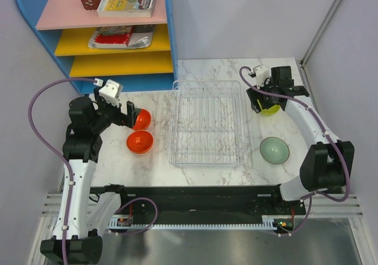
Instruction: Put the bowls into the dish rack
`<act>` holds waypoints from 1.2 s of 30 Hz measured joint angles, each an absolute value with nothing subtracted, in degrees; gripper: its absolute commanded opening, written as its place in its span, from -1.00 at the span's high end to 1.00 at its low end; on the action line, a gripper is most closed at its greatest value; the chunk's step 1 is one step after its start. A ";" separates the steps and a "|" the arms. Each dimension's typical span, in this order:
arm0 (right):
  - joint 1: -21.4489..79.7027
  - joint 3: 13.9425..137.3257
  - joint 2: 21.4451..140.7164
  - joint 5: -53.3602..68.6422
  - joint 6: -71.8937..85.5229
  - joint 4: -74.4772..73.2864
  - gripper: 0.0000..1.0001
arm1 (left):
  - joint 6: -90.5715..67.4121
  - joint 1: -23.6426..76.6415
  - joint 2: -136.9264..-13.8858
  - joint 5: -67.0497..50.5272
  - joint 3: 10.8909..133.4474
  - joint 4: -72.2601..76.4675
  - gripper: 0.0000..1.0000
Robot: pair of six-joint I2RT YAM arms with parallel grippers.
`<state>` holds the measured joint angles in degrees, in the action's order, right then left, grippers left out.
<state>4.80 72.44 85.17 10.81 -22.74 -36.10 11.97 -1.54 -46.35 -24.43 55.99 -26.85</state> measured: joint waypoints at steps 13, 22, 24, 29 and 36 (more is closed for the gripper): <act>4.75 69.93 78.22 8.64 -29.95 -46.72 -0.52 | 12.01 -1.54 -45.67 -25.36 54.92 -26.85 -0.99; 4.75 62.37 62.15 12.67 -37.85 -62.19 -0.47 | 12.03 -1.54 -45.08 -25.67 54.89 -26.87 -0.99; 4.75 58.63 60.97 13.65 -39.22 -63.99 -0.47 | 12.03 -1.54 -44.93 -25.67 54.89 -26.87 -0.99; 4.78 52.69 60.40 14.02 -41.56 -66.24 -0.48 | 12.03 -1.54 -44.73 -25.67 54.89 -26.87 -0.99; 4.78 52.25 59.59 14.00 -44.73 -66.85 -0.45 | 12.05 -1.54 -44.73 -25.67 54.89 -26.89 -0.99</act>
<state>4.78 52.25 59.59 14.00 -44.73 -66.85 12.05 -1.54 -44.73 -25.67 54.89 -26.89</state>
